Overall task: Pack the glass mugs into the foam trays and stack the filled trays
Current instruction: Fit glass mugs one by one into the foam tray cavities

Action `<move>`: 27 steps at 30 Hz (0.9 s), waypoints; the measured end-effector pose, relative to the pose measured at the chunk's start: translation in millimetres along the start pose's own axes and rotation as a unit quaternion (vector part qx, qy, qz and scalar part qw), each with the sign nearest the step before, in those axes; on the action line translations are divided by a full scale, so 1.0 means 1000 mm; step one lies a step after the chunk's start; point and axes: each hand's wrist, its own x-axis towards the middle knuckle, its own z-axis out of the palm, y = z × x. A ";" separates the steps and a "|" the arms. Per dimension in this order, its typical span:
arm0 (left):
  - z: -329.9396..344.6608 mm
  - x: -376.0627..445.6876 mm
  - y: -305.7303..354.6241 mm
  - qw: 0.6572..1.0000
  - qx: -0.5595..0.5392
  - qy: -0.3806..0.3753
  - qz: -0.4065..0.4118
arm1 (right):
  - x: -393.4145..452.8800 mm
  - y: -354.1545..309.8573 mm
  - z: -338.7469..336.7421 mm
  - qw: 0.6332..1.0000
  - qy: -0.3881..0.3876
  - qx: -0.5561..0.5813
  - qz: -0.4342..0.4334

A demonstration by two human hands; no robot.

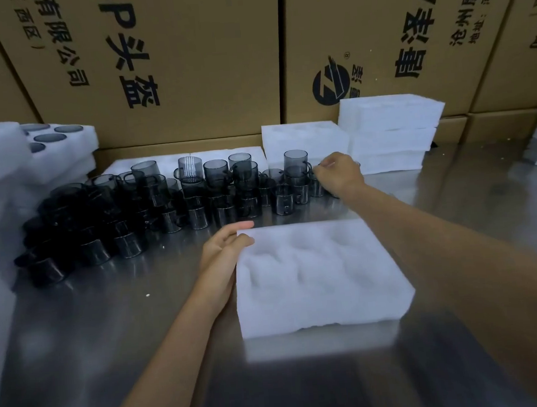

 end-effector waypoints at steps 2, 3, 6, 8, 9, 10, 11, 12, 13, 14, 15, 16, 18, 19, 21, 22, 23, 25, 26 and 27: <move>-0.001 0.003 -0.002 1.000 0.006 -0.001 0.004 | 0.021 -0.002 0.010 1.000 -0.008 0.002 0.020; -0.002 0.005 -0.003 1.000 0.009 0.000 0.004 | 0.030 -0.004 0.013 0.999 -0.016 -0.003 0.033; -0.002 0.007 -0.005 1.000 -0.001 -0.005 -0.003 | 0.051 -0.007 0.024 0.994 -0.036 0.031 0.096; -0.002 0.007 -0.005 1.000 -0.009 -0.013 -0.007 | 0.060 -0.005 0.031 0.989 -0.057 0.058 0.127; -0.002 0.007 -0.005 1.000 -0.013 -0.015 -0.008 | 0.061 -0.003 0.033 0.986 -0.068 0.069 0.137; -0.003 0.007 -0.004 1.000 -0.014 -0.016 -0.009 | 0.062 -0.003 0.035 0.984 -0.075 0.075 0.141; -0.003 0.007 -0.004 1.000 -0.013 -0.016 -0.010 | 0.062 -0.002 0.037 0.983 -0.080 0.080 0.143; -0.003 0.007 -0.004 1.000 -0.011 -0.016 -0.012 | 0.061 -0.003 0.037 0.983 -0.083 0.083 0.142; -0.002 0.006 -0.004 1.000 -0.010 -0.015 -0.012 | 0.061 -0.005 0.036 0.982 -0.084 0.090 0.140; -0.002 0.006 -0.003 1.000 -0.007 -0.013 -0.013 | 0.059 -0.007 0.035 0.982 -0.084 0.101 0.138; -0.002 0.005 -0.003 1.000 -0.005 -0.012 -0.014 | 0.056 -0.009 0.033 0.981 -0.082 0.114 0.136; -0.001 0.005 -0.002 1.000 -0.004 -0.011 -0.014 | 0.052 -0.012 0.031 0.980 -0.080 0.126 0.130; -0.002 0.004 0.000 1.000 -0.001 -0.012 -0.015 | 0.038 -0.015 0.024 0.981 -0.081 0.138 0.107; -0.001 0.003 0.000 1.000 0.001 -0.012 -0.016 | 0.028 -0.015 0.020 0.982 -0.083 0.141 0.091; 0.000 -0.001 0.003 1.000 0.013 -0.011 -0.013 | 0.001 -0.013 0.010 0.983 -0.090 0.153 0.055; 0.001 -0.003 0.005 1.000 0.019 -0.008 -0.010 | -0.015 -0.011 0.004 0.982 -0.094 0.163 0.036; 0.002 -0.006 0.006 1.000 0.025 -0.004 -0.008 | -0.033 -0.009 -0.002 0.980 -0.097 0.173 0.019; 0.003 -0.012 0.007 0.999 0.032 0.007 -0.004 | -0.072 -0.006 -0.015 0.976 -0.109 0.189 -0.010; 0.004 -0.016 0.008 0.999 0.035 0.013 -0.005 | -0.093 -0.003 -0.021 0.973 -0.119 0.197 -0.022; 0.004 -0.021 0.008 0.999 0.038 0.017 -0.005 | -0.112 -0.001 -0.027 0.970 -0.130 0.205 -0.033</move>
